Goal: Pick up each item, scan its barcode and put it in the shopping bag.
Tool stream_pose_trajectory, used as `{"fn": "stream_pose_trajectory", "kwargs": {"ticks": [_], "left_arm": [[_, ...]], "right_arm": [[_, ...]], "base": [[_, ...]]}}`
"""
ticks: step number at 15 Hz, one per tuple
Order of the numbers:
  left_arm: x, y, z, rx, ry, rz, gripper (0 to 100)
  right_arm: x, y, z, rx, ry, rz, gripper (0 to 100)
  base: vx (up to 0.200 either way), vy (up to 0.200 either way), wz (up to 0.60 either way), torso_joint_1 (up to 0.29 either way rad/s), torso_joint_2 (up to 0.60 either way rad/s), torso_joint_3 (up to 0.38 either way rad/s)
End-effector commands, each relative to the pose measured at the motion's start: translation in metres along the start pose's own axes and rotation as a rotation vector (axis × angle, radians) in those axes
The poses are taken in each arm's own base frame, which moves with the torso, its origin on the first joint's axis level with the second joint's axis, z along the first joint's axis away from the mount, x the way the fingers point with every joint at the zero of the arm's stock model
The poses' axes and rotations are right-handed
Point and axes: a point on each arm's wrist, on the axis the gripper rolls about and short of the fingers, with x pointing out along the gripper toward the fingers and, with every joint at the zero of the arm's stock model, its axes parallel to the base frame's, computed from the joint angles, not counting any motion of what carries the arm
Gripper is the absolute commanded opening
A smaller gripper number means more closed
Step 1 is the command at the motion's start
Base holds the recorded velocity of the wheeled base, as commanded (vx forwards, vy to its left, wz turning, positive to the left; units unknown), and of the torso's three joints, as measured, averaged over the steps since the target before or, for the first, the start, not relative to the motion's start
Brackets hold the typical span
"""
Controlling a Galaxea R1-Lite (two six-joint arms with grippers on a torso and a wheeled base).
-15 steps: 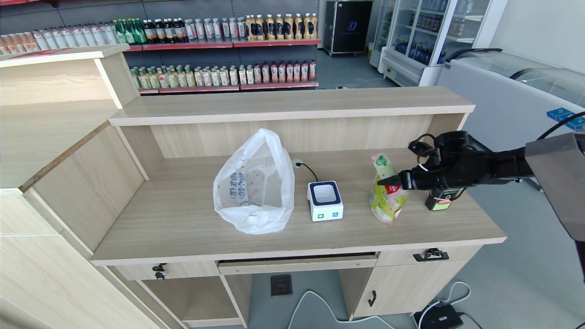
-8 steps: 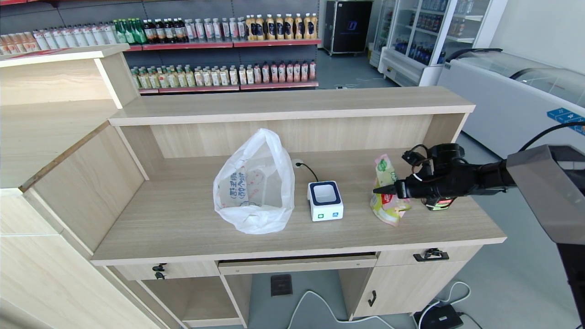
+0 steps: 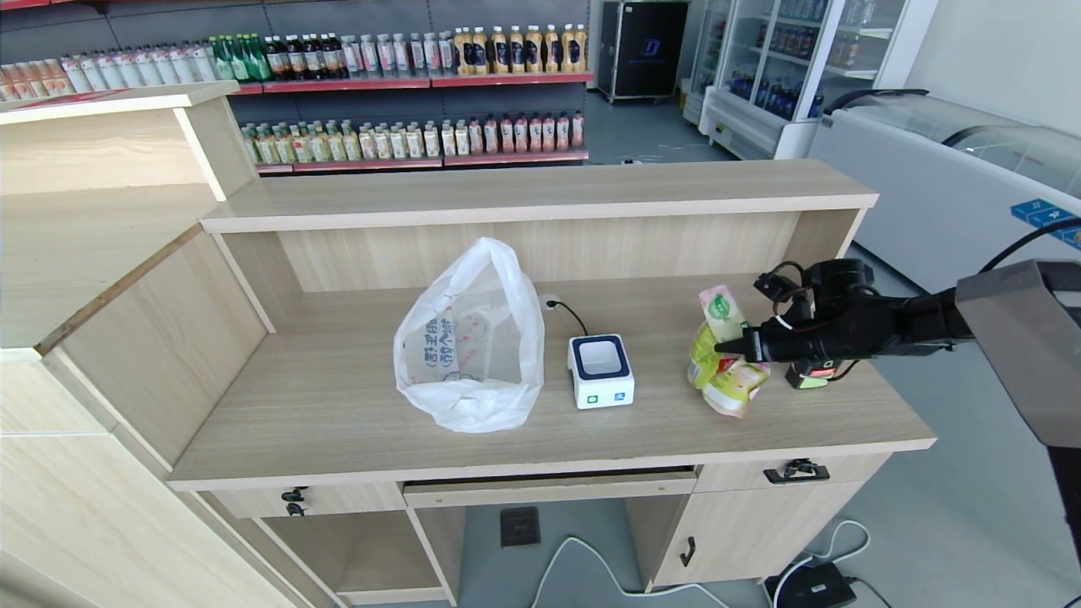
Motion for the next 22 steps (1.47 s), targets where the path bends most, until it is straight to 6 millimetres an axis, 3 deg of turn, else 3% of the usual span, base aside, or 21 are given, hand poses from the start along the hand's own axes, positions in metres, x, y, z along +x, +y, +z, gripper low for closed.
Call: {"fn": "stream_pose_trajectory", "kwargs": {"ticks": [1,3,5,6,8,9,10,13,16,22], "left_arm": [[0.000,0.000,0.000,0.000,0.000,0.001,100],[0.000,0.000,0.000,0.000,0.000,0.001,100],[0.000,0.000,0.000,0.000,0.000,0.001,100],[0.000,0.000,0.000,0.000,0.000,0.001,100],[0.000,0.000,0.000,0.000,0.000,0.001,100],[0.000,0.000,0.000,0.000,0.000,0.001,100],[0.000,0.000,0.000,0.000,0.000,-0.001,100],[0.000,0.000,0.000,0.000,0.000,0.001,100],[0.000,0.000,0.000,0.000,0.000,0.001,100],[0.000,0.000,0.000,0.000,0.000,0.001,100]], "right_arm": [[-0.042,0.024,0.030,-0.035,-0.068,0.014,0],[-0.097,0.048,0.052,-0.036,-0.123,0.104,0],[-0.166,0.085,0.071,-0.039,-0.183,0.227,0],[-0.206,0.106,0.075,-0.065,-0.220,0.320,0],[-0.257,0.136,0.074,-0.121,-0.275,0.429,0],[-0.292,0.160,0.070,-0.174,-0.311,0.516,0],[-0.309,0.172,0.067,-0.209,-0.329,0.568,0],[-0.340,0.207,0.048,-0.301,-0.349,0.740,0],[-0.346,0.231,0.033,-0.367,-0.343,0.850,0],[-0.353,0.249,0.035,-0.470,-0.372,0.890,0]], "base": [[0.000,0.000,0.00,0.000,0.00,0.000],[0.000,0.000,0.00,0.000,0.00,0.000],[0.000,0.000,0.00,0.000,0.00,0.000],[0.000,0.000,0.00,0.000,0.00,0.000],[0.000,0.000,0.00,0.000,0.00,0.000],[0.000,0.000,0.00,0.000,0.00,0.000],[0.000,0.000,0.00,0.000,0.00,0.000],[0.000,0.000,0.00,0.000,0.00,0.000],[0.000,0.000,0.00,0.000,0.00,0.000],[0.000,0.000,0.00,0.000,0.00,0.000]]}}
